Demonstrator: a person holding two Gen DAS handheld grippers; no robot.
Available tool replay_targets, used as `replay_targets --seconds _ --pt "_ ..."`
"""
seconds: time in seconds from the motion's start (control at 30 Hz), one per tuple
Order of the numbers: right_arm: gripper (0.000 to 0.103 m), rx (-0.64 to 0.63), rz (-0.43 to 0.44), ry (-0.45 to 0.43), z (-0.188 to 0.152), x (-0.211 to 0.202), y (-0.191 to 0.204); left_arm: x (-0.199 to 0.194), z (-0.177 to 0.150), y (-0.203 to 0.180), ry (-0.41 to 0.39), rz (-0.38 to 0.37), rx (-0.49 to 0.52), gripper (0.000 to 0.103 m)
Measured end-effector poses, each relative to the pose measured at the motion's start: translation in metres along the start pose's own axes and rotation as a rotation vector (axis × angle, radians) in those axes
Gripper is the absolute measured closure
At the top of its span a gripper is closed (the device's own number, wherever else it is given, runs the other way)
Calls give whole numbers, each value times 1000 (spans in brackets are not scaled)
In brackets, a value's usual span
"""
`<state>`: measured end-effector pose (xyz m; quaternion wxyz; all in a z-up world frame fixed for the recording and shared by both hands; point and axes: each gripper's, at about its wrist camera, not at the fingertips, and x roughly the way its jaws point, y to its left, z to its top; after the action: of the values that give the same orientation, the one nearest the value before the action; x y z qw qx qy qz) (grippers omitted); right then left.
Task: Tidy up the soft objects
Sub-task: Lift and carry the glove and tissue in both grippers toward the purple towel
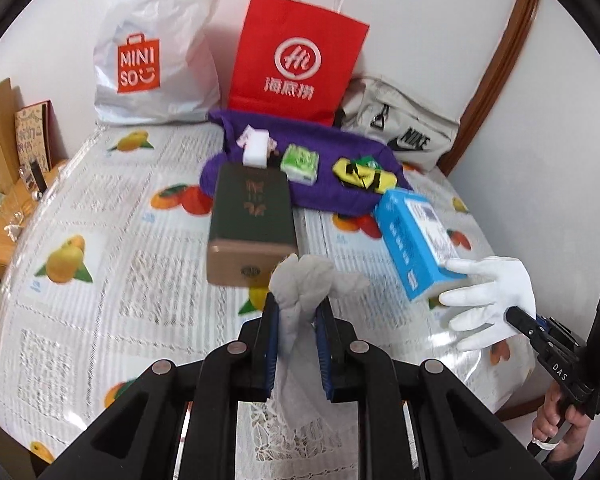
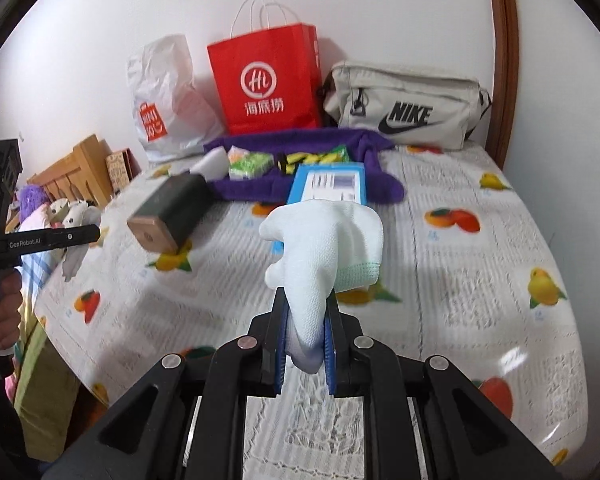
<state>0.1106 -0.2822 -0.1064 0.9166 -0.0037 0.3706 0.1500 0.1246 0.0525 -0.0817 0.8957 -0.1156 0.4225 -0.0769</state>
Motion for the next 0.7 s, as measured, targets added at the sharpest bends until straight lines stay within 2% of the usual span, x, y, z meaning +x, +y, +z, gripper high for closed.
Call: replay_targets --seconds 0.37,0.7 --pt "88 3 -1 -65 45 -9 3 -8 33 0 -21 15 -5 87" --pt "88 24 -8 -53 63 -6 -7 -12 55 3 -32 55 -9 87"
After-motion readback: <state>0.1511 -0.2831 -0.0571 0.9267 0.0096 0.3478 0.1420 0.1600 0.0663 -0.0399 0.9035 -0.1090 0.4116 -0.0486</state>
